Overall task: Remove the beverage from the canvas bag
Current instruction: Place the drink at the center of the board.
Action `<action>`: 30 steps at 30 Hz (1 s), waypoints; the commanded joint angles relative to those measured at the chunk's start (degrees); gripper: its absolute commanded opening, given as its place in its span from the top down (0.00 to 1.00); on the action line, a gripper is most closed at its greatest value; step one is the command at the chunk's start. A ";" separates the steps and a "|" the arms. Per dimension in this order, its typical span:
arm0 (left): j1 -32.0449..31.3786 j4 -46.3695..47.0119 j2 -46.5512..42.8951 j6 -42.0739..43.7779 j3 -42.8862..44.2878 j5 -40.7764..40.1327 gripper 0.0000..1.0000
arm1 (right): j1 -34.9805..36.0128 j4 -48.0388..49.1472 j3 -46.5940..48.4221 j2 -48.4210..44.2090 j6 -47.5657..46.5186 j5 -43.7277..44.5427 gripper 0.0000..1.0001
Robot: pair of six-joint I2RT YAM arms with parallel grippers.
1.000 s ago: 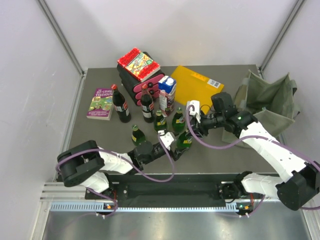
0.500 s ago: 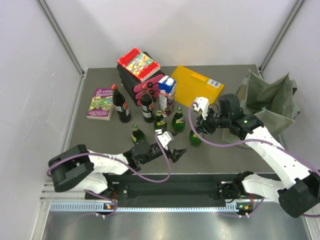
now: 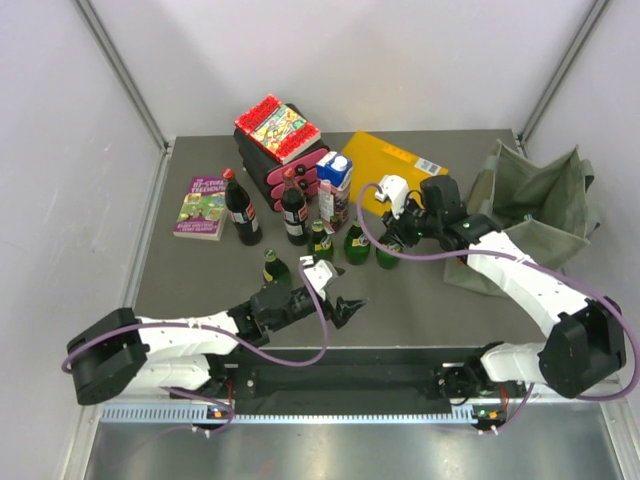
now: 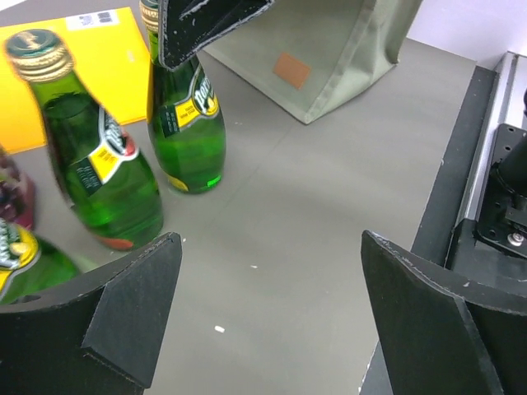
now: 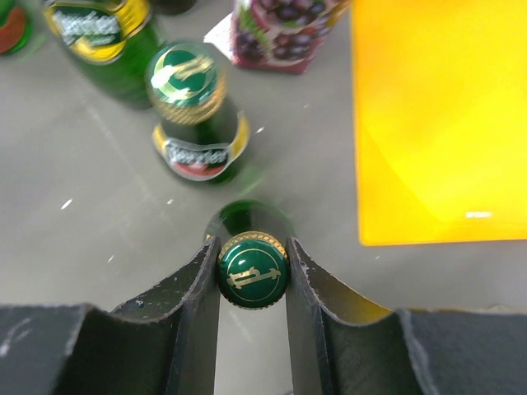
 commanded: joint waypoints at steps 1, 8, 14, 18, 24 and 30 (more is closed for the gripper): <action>0.12 -5.40 -4.68 -1.97 1.76 -2.84 0.06 | -0.42 9.97 5.23 0.90 0.54 3.47 1.00; 0.21 -15.68 -9.08 -5.04 8.17 -6.89 0.05 | -0.77 11.03 6.11 3.54 1.24 4.01 0.92; 0.39 -24.55 -7.77 -6.62 17.75 -7.33 0.02 | -1.47 9.89 5.76 2.32 0.46 3.04 0.47; 1.26 -30.00 -5.75 -8.47 24.69 -6.46 0.01 | -2.35 7.17 8.13 0.29 0.37 1.81 0.24; 3.63 -34.84 -0.92 -13.12 35.50 -0.57 0.01 | -6.12 -2.66 17.00 -4.36 -3.23 -7.23 0.08; 6.10 -36.60 8.13 -21.30 46.48 8.12 0.01 | -15.08 -12.87 27.03 -7.79 -2.55 -6.05 0.04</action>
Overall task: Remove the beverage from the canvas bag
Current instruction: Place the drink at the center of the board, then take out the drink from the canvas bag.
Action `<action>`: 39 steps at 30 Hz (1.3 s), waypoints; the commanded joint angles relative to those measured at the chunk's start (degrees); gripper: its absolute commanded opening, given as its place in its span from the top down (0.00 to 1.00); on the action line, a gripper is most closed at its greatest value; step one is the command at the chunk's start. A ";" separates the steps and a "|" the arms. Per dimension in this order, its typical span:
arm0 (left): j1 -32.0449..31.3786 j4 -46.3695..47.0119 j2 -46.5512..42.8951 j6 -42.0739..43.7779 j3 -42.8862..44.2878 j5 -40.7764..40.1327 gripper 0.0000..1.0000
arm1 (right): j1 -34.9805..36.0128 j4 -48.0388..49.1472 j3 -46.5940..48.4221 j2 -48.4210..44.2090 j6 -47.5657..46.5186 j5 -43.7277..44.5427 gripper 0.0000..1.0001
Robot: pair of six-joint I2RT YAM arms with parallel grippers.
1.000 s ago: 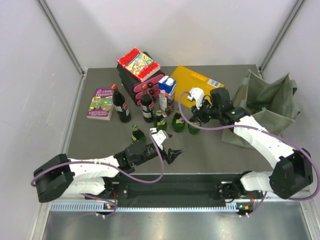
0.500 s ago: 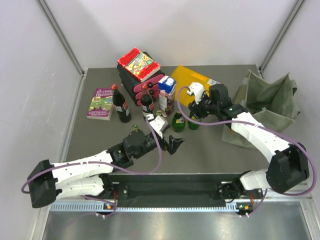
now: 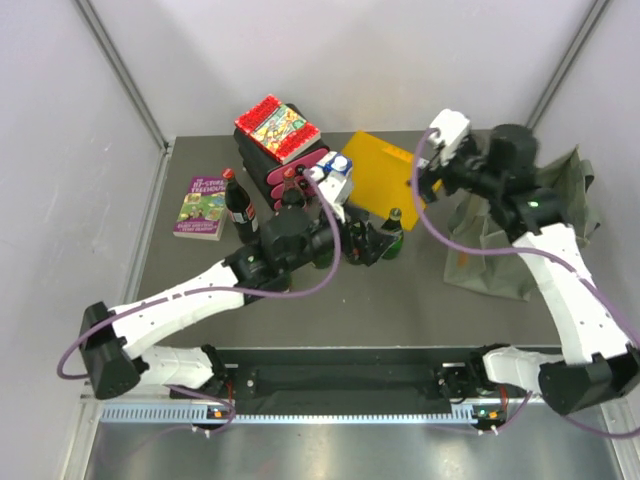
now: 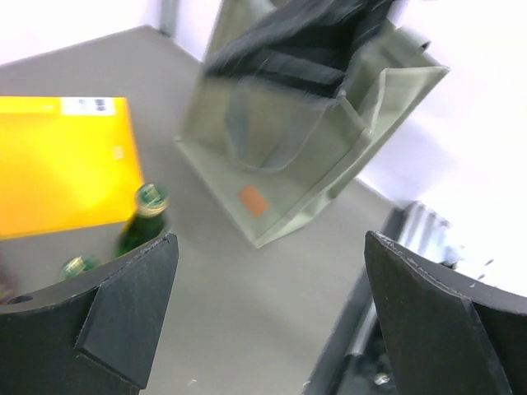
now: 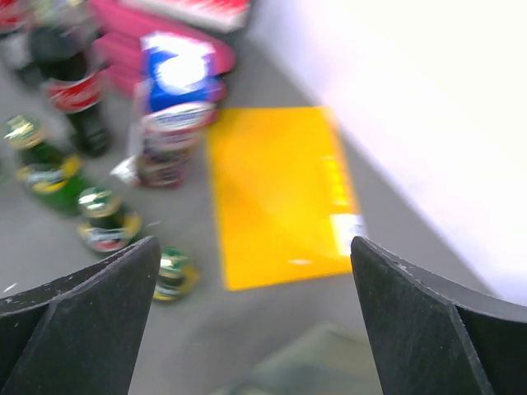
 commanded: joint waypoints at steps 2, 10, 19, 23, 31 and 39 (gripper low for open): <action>1.45 -2.81 9.55 -9.61 11.93 9.41 0.02 | -10.41 -8.33 6.58 -5.98 1.58 -0.13 0.05; 1.45 -7.29 27.48 -17.09 29.34 18.90 0.06 | -34.47 -16.68 5.26 -11.18 4.57 -1.19 0.39; 1.36 -11.78 41.21 -22.10 44.54 21.54 0.11 | -44.88 -30.91 7.54 -3.02 -6.38 -6.63 0.66; 0.83 -12.57 44.65 -22.72 49.38 21.02 0.11 | -46.81 -42.51 8.95 -0.46 -18.18 -12.69 0.74; -0.49 -12.66 50.27 -24.05 55.27 19.79 0.12 | -47.69 -48.51 0.09 -8.87 -30.67 -13.85 0.77; -2.68 -22.67 54.67 -15.88 61.34 20.05 0.14 | -47.69 -49.48 -9.15 -14.08 -35.25 -12.53 0.78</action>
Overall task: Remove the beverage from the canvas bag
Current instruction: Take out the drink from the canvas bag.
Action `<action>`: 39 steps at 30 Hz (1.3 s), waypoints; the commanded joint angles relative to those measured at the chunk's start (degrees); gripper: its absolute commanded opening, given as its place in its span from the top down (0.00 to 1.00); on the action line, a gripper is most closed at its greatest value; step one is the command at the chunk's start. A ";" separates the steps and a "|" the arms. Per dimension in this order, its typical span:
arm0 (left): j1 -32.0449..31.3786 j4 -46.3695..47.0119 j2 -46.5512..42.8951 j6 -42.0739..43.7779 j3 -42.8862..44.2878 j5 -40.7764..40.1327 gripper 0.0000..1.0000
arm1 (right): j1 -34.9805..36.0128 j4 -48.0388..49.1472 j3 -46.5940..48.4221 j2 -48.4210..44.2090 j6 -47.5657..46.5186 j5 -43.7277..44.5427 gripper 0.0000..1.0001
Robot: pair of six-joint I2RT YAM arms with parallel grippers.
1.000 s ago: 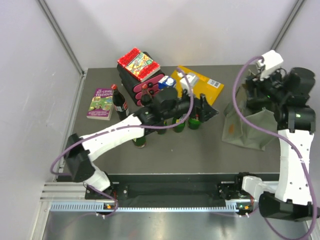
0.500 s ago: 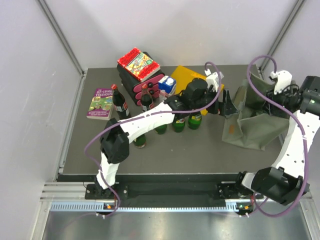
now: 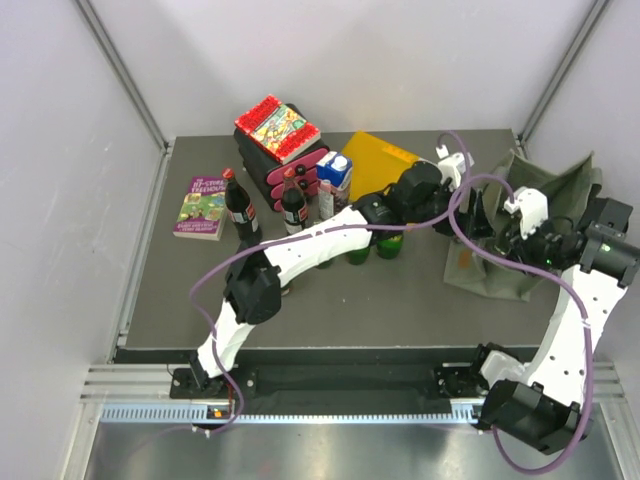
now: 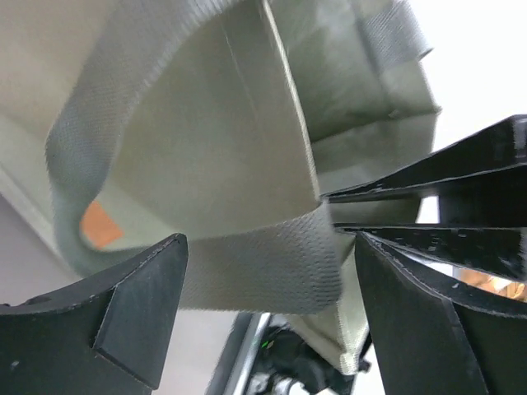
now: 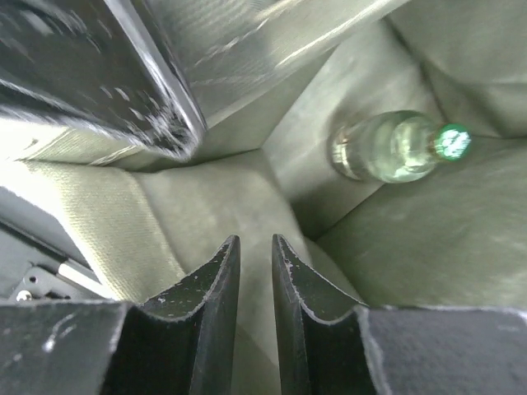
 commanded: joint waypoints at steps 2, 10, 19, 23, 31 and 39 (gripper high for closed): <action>-1.53 -8.53 1.06 7.11 3.09 -0.47 0.14 | -0.74 -4.06 -4.12 -1.45 -3.88 -1.29 0.78; -1.70 -9.09 0.18 12.65 -0.94 3.74 0.41 | -1.27 -4.50 -8.26 -2.24 -2.92 -0.59 0.78; -1.70 -3.47 1.85 11.07 -3.67 12.61 0.84 | -6.98 0.77 -3.70 -1.28 6.65 -2.43 0.75; -1.70 -1.27 2.64 10.02 -4.11 15.08 0.87 | -7.25 4.55 5.59 4.08 16.04 -5.25 0.71; -2.85 1.02 4.31 9.40 -4.73 17.89 0.89 | -7.16 8.34 14.23 13.05 26.44 -5.52 0.68; -4.25 0.76 6.42 10.98 -2.71 19.82 0.89 | -7.16 6.73 11.08 14.20 24.14 0.98 0.69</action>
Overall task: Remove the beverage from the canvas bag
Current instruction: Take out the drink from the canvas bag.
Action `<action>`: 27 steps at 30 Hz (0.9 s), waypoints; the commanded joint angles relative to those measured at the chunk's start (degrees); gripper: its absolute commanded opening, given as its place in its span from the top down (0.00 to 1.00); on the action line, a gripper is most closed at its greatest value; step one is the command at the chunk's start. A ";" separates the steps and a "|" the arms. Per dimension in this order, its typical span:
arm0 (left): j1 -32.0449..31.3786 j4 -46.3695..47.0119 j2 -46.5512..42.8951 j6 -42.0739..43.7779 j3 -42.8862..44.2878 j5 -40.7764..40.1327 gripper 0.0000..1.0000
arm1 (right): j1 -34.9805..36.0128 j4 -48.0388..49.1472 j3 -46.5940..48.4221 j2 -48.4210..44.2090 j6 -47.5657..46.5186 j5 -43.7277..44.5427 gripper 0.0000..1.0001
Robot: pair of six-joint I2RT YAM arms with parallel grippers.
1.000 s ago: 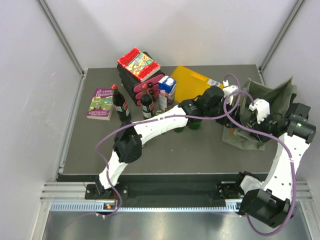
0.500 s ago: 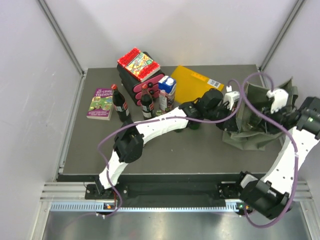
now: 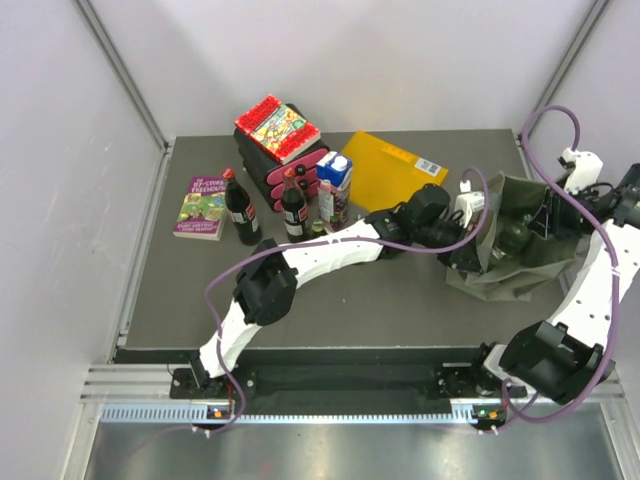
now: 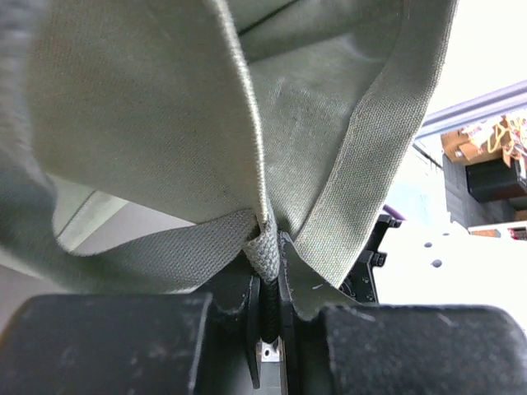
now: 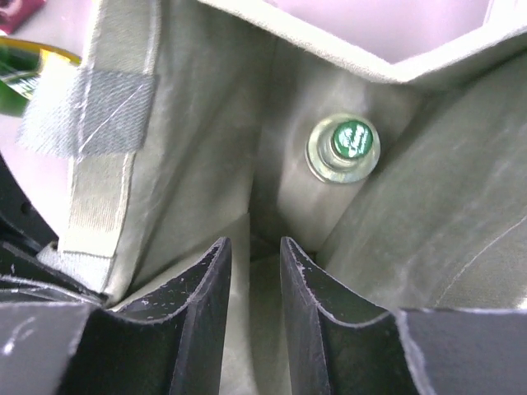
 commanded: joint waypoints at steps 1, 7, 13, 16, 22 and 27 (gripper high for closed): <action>-1.94 0.19 2.42 2.24 1.47 3.08 0.89 | -0.14 2.66 -1.86 -1.45 3.06 4.02 0.65; -2.03 0.28 4.09 2.07 3.75 3.00 0.89 | 4.59 9.08 -3.80 1.18 7.28 12.19 0.53; -2.03 2.91 5.50 -0.48 3.93 1.94 0.89 | 7.06 16.90 -5.03 4.95 11.06 19.22 0.37; -2.03 3.79 6.02 -1.27 3.84 0.63 0.89 | 7.68 19.45 -6.17 6.54 12.21 20.46 0.34; -1.76 5.73 7.25 -3.82 3.75 -1.49 0.89 | 9.09 25.43 -8.29 8.56 14.84 21.52 0.34; -1.32 8.44 8.57 -6.90 3.58 -2.45 0.89 | 9.53 28.42 -8.73 10.67 16.43 21.61 0.33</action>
